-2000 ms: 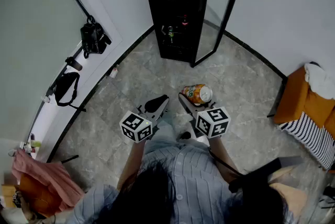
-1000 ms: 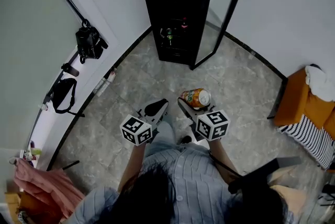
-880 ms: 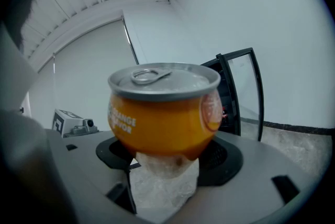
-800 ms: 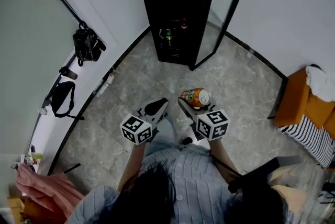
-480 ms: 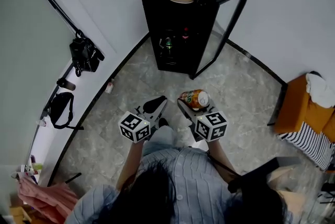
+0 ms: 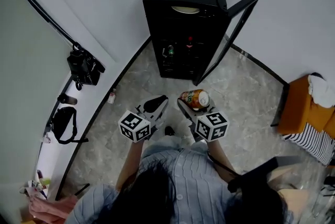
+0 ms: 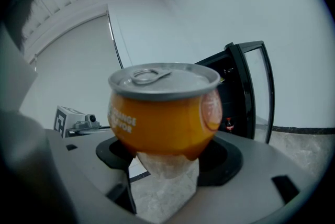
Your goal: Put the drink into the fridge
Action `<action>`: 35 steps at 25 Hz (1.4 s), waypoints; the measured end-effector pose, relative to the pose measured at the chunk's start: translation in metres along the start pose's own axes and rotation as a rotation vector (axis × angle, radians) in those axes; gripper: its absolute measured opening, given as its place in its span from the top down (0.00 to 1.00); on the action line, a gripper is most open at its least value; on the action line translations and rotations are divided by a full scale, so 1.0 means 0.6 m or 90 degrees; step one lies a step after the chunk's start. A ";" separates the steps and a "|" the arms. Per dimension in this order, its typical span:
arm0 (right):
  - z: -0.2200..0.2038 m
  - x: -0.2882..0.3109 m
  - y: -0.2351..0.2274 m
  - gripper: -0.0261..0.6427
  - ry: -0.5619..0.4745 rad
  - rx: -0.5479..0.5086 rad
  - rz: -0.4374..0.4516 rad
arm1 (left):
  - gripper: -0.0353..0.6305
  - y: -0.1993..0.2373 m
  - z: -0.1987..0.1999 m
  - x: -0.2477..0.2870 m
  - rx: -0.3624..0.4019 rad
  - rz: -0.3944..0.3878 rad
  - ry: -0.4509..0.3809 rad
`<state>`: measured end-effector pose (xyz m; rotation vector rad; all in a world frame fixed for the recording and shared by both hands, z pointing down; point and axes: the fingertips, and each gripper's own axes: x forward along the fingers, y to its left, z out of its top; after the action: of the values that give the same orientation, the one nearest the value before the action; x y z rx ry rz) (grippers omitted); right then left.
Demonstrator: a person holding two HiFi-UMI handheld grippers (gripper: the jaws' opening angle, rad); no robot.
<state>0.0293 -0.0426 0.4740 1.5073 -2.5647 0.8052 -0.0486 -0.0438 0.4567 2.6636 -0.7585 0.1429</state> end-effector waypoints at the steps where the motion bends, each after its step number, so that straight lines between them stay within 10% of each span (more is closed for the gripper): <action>1: 0.001 0.010 -0.002 0.49 0.000 0.002 -0.003 | 0.88 0.008 0.000 0.001 -0.001 -0.002 0.001; 35: 0.080 0.304 -0.156 0.49 0.074 -0.043 -0.018 | 0.88 0.243 0.037 0.092 -0.030 0.020 0.022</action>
<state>0.0219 -0.2465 0.5263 1.4303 -2.4555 0.7700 -0.0784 -0.1942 0.4935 2.5982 -0.7842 0.1765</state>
